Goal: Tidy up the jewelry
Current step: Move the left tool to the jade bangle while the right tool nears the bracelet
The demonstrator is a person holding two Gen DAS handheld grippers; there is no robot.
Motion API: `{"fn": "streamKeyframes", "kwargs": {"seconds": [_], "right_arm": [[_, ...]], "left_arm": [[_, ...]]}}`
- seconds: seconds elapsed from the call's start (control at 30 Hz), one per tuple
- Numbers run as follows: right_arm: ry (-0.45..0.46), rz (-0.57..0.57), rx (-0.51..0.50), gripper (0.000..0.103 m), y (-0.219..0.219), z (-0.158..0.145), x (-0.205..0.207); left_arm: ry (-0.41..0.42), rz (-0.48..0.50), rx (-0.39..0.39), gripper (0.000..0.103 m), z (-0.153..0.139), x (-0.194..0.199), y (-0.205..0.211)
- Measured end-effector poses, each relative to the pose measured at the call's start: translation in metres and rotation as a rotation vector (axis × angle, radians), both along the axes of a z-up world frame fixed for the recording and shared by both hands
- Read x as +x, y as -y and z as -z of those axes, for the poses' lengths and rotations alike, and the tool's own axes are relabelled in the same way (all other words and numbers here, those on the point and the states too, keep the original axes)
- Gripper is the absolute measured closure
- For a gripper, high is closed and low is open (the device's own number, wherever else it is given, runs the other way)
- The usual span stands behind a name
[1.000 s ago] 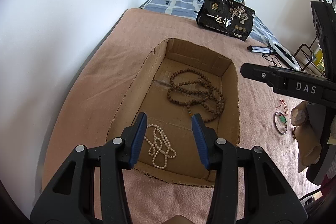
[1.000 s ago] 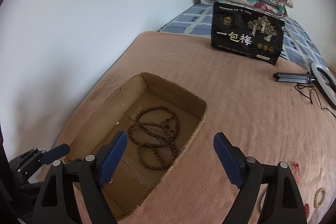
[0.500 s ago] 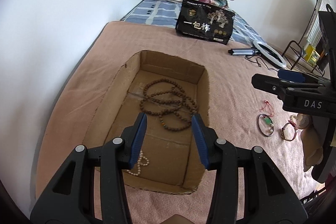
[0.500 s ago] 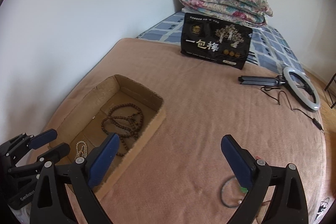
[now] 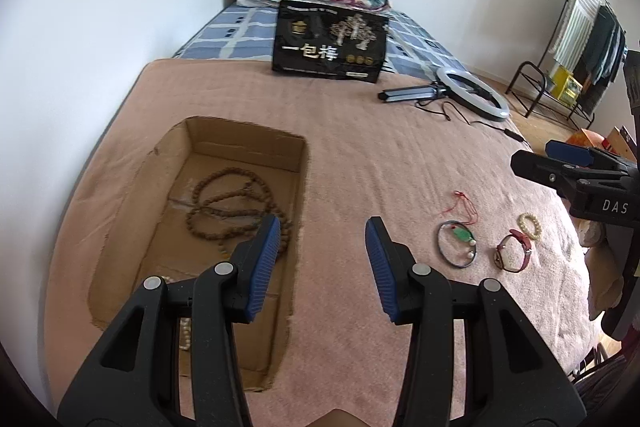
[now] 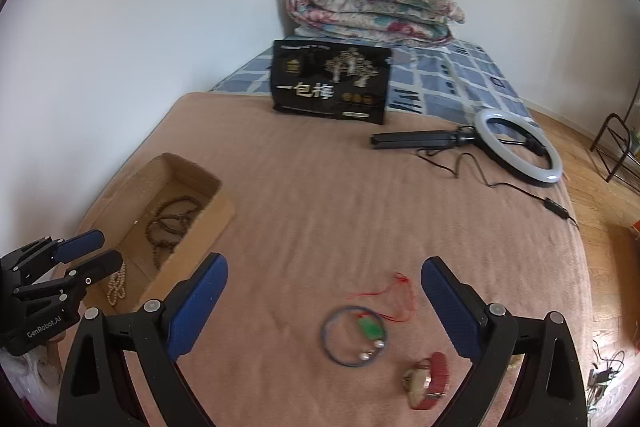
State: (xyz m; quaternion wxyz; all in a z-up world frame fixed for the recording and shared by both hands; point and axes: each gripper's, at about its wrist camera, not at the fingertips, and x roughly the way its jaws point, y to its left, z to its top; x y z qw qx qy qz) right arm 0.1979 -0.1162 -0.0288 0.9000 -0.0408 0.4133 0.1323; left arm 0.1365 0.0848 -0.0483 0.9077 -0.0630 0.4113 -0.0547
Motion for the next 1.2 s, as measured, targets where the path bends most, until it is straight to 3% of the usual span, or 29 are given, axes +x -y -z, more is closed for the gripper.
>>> {"fn": "streamKeyframes", "kwargs": {"seconds": [0.37, 0.43, 0.5, 0.57, 0.93, 1.2], "right_arm": [[0.004, 0.107, -0.004, 0.004, 0.079, 0.006, -0.005], [-0.005, 0.128, 0.007, 0.004, 0.092, 0.01, -0.006], [-0.019, 0.15, 0.021, 0.004, 0.106, 0.014, -0.005], [-0.032, 0.167, 0.029, 0.004, 0.118, 0.018, -0.004], [-0.105, 0.254, 0.056, 0.004, 0.176, 0.044, 0.002], [-0.177, 0.281, 0.114, 0.004, 0.193, 0.066, 0.011]], "left_arm": [[-0.031, 0.08, 0.005, 0.058, 0.01, 0.015, 0.048], [-0.039, 0.089, 0.004, 0.054, 0.012, 0.017, 0.055], [-0.045, 0.103, -0.003, 0.042, 0.015, 0.019, 0.063], [-0.053, 0.118, -0.004, 0.04, 0.017, 0.021, 0.07], [-0.113, 0.206, 0.017, 0.04, 0.04, 0.033, 0.119], [-0.149, 0.24, 0.041, 0.04, 0.059, 0.041, 0.141]]}}
